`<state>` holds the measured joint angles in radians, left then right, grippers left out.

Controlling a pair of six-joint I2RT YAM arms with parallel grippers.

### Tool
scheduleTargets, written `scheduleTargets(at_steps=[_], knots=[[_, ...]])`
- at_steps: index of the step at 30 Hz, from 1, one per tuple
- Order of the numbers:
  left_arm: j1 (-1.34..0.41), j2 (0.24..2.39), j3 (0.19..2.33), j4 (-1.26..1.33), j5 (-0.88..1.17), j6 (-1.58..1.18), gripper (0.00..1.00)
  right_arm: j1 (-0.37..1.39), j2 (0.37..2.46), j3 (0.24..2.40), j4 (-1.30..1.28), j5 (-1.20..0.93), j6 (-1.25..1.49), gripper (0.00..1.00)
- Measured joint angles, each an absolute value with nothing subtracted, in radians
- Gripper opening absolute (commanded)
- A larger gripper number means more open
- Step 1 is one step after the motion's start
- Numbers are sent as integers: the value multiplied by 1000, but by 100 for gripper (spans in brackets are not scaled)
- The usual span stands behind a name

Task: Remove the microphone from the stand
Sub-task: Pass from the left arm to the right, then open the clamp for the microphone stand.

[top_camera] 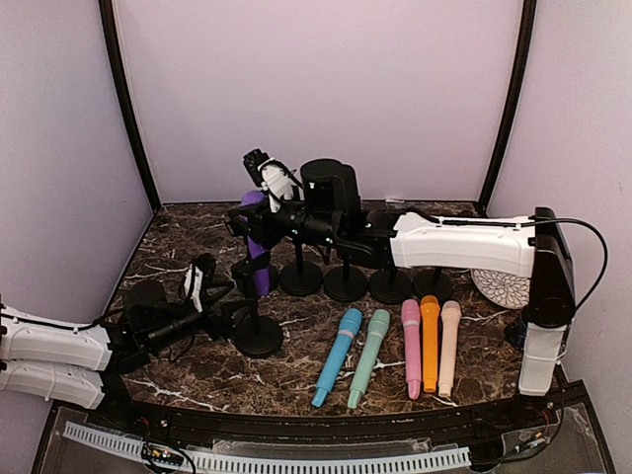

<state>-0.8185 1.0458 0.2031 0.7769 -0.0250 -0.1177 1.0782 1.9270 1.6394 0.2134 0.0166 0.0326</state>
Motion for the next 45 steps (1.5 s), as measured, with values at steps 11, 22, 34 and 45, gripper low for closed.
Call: scheduleTargets(at_steps=[11,22,34,45], knots=[[-818,818,340,422,-51,-126,85,1118,1926,1636,222,186,38,16],[-818,920,459,308,-88,-89,86,1132,1926,1636,221,218,34,16],[-818,937,507,287,-88,-28,81,1137,1926,1636,220,218,33,16],[-821,939,509,286,-89,-17,73,1139,1926,1636,218,216,33,16]])
